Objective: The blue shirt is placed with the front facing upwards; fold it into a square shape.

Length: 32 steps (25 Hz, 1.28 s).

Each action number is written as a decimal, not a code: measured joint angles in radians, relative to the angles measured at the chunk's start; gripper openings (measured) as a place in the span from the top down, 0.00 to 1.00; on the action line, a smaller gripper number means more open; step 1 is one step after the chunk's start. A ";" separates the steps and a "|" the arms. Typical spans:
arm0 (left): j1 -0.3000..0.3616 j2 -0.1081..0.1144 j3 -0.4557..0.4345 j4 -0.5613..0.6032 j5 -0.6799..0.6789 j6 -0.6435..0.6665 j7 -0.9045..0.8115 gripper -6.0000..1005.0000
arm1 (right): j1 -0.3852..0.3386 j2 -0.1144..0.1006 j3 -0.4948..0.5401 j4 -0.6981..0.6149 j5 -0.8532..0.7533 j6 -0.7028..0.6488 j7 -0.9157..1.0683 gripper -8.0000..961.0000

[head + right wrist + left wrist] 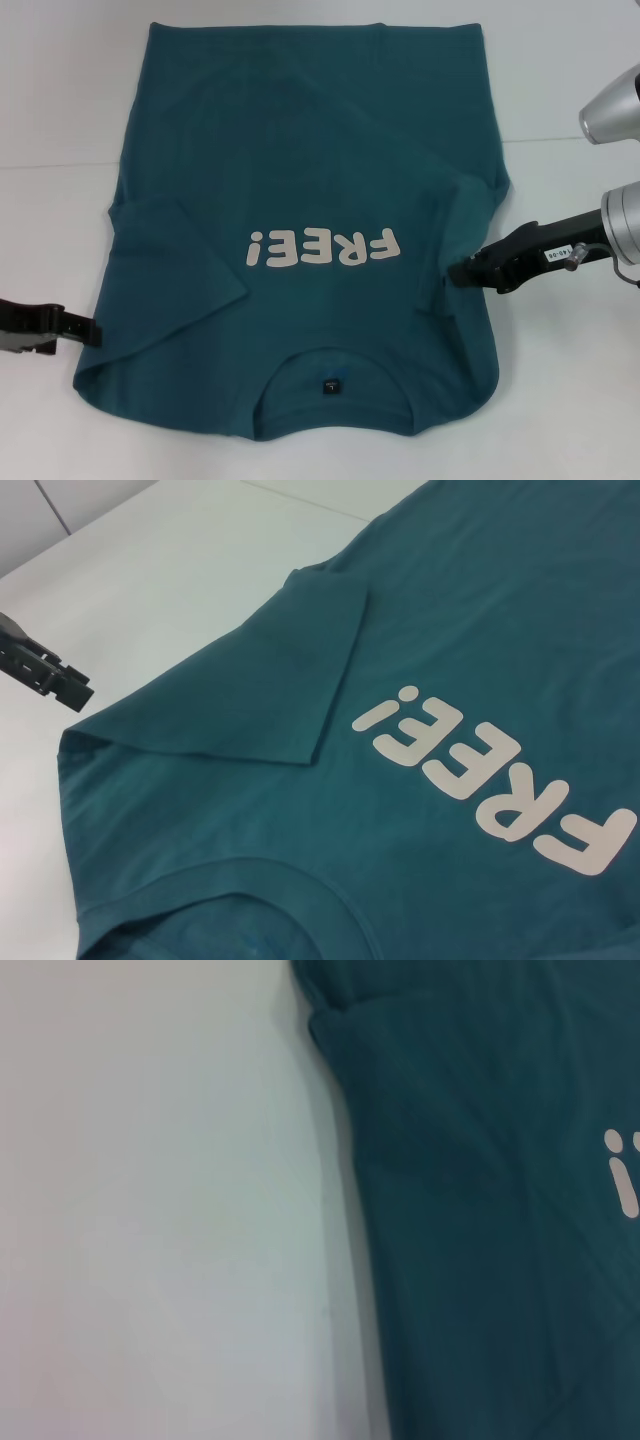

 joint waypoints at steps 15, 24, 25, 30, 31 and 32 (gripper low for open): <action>-0.013 -0.003 0.002 0.020 0.059 -0.010 -0.065 0.11 | 0.003 0.001 -0.003 0.002 0.000 0.013 -0.001 0.98; -0.048 -0.005 0.001 0.081 0.054 -0.006 -0.065 0.12 | 0.005 0.002 -0.006 0.002 0.000 0.014 -0.001 0.98; -0.052 -0.005 0.002 0.087 0.054 -0.006 -0.065 0.12 | 0.005 0.002 -0.006 0.002 0.000 0.014 -0.001 0.98; -0.060 -0.005 0.003 0.095 0.054 -0.012 -0.065 0.12 | 0.005 0.003 -0.006 0.005 0.001 0.014 -0.001 0.98; -0.060 -0.005 0.002 0.095 0.054 -0.013 -0.065 0.12 | 0.005 0.003 -0.006 0.007 0.001 0.014 -0.001 0.98; -0.060 -0.005 0.002 0.095 0.055 -0.014 -0.065 0.12 | 0.005 0.003 -0.006 0.009 0.001 0.014 -0.001 0.98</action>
